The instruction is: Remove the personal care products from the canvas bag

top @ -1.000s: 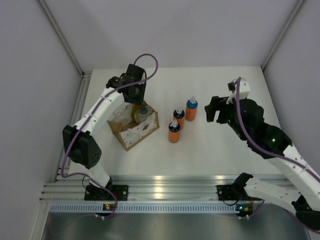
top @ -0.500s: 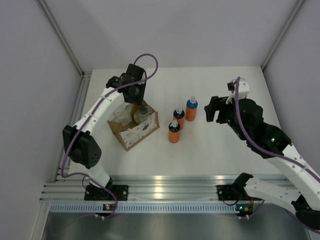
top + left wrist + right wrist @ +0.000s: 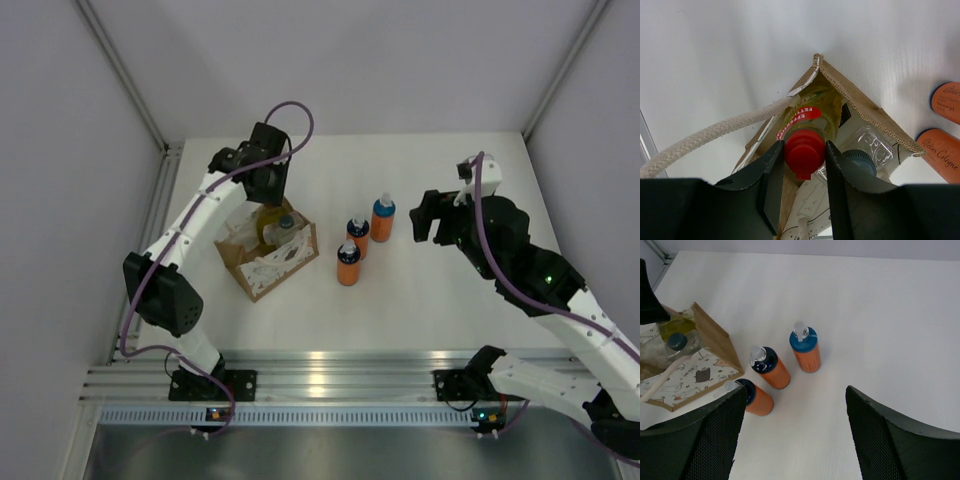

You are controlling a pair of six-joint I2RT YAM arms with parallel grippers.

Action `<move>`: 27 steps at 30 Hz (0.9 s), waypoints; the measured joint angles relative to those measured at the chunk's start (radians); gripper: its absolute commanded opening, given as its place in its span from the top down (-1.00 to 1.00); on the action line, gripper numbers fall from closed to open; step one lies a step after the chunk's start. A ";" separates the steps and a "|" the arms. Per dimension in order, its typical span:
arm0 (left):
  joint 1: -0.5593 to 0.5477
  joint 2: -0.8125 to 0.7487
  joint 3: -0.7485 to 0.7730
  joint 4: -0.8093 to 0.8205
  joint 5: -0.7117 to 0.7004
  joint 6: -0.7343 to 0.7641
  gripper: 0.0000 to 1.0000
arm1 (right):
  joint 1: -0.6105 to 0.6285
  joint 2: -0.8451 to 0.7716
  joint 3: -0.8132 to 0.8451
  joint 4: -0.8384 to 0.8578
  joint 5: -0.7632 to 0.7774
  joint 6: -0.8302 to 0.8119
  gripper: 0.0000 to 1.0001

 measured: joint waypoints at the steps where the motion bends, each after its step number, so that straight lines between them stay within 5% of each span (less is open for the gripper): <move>1: 0.000 0.000 0.005 0.000 0.000 0.000 1.00 | 0.000 0.000 0.000 0.000 0.000 0.000 -0.54; 27: 0.000 -0.006 0.427 -0.158 0.002 -0.036 1.00 | 0.000 0.000 0.000 0.000 0.001 -0.030 -0.54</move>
